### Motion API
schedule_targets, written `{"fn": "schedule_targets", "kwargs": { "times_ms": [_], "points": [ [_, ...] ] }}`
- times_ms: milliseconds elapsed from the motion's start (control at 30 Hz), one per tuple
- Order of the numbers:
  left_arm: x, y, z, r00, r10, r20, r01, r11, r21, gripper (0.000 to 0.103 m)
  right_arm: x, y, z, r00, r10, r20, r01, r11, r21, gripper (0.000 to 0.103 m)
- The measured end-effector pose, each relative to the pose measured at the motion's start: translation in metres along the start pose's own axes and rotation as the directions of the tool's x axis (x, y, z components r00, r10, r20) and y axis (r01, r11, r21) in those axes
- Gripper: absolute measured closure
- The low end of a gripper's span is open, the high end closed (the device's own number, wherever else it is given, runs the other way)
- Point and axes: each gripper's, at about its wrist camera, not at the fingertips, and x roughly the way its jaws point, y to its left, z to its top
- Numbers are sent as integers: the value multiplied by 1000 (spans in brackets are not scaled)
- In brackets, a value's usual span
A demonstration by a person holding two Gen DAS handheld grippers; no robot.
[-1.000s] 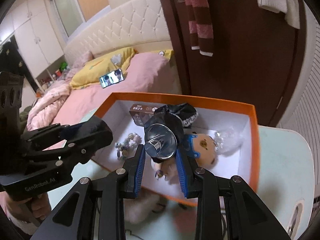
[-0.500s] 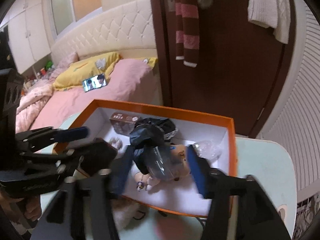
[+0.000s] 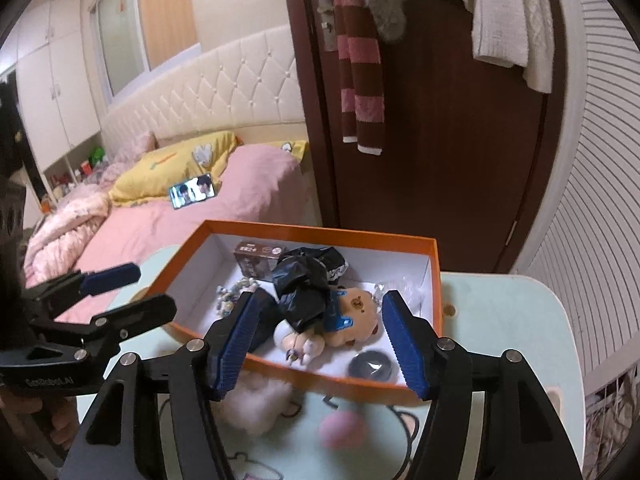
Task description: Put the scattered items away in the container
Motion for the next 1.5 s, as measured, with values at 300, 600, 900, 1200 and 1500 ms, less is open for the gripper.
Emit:
{"fn": "schedule_targets", "kwargs": {
  "times_ms": [300,600,900,1200,1500],
  "points": [
    [-2,4,-55,992,53,-112,-62,994,-85,23,-9,21,-52,996,-12,-88,15,1000,27,17],
    [9,14,-86,974,140,-180,-158,983,-92,20,10,12,-88,965,-121,-231,147,984,101,10],
    [24,12,-90,940,265,-215,-274,962,-13,0,17,10,-96,931,-250,-265,275,960,61,0],
    [22,18,-88,936,281,-213,-294,955,-32,0,13,6,-100,934,-251,-254,273,960,55,0],
    [22,19,-88,936,280,-213,-293,956,-31,0,15,11,-95,944,-203,-260,225,973,58,2]
  ]
}}
